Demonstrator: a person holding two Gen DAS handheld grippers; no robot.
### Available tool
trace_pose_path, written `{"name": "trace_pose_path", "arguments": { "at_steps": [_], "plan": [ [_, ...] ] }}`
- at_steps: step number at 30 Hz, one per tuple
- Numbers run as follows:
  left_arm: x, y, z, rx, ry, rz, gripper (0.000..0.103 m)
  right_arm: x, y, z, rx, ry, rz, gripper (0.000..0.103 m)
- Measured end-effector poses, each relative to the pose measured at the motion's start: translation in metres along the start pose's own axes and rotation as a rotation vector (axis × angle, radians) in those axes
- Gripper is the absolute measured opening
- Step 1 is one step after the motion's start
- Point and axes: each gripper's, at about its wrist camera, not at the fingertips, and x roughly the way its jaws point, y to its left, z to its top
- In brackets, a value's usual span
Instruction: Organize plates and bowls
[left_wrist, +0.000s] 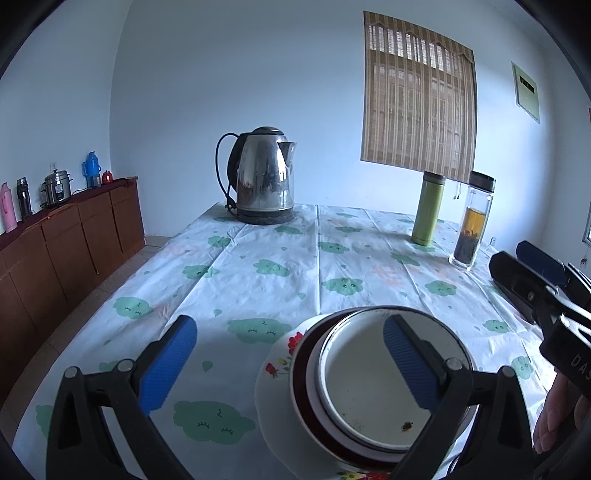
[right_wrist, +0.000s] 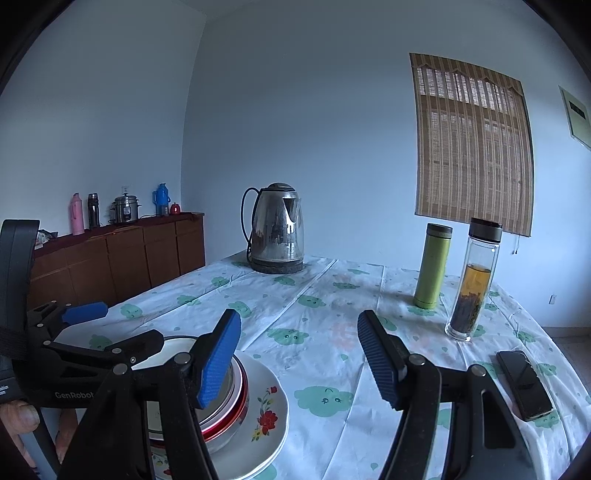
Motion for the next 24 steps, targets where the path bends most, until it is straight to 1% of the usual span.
{"name": "trace_pose_path", "arguments": {
  "at_steps": [24],
  "plan": [
    [-0.0003,-0.0026,-0.0012,0.006,0.012,-0.009,0.103,-0.0008,-0.0013,-0.0006,0.004,-0.005,-0.005,0.068]
  ]
}}
